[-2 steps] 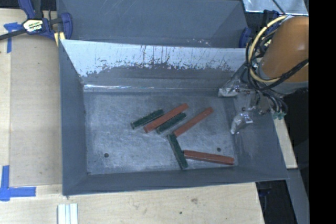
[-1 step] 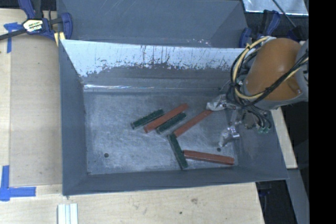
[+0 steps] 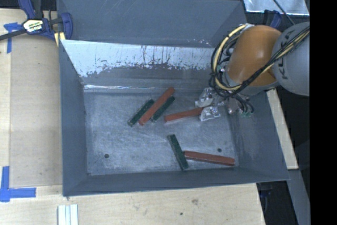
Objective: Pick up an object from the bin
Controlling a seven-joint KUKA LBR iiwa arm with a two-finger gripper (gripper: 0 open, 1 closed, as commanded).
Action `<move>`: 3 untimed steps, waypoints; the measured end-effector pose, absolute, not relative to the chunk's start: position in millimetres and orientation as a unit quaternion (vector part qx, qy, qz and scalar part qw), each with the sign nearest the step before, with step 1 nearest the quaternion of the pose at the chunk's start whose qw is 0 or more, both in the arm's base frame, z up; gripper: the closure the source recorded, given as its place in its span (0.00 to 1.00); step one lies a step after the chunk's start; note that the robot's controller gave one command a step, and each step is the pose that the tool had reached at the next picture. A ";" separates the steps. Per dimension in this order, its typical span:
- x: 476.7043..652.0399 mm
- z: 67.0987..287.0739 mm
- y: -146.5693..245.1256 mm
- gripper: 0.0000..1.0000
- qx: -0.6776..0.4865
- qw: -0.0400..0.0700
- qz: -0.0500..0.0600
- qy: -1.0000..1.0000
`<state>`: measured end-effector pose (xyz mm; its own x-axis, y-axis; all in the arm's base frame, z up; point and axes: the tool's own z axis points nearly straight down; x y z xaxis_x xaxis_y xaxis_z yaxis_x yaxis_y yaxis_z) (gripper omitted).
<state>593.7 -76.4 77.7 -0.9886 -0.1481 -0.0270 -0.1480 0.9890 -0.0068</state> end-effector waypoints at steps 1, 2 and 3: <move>593.6 77.7 -76.4 1.00 -0.074 0.014 -0.002 0.997; 593.6 78.2 -76.4 1.00 -0.074 0.014 -0.002 0.997; 572.2 104.6 -84.6 1.00 -0.112 0.004 -0.001 0.994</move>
Offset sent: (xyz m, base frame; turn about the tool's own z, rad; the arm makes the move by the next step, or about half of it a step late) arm 0.0160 0.0186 0.1395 -0.0018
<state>572.2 -84.6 104.6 -0.9749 -0.2227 -0.0083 -0.2227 0.9749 -0.0030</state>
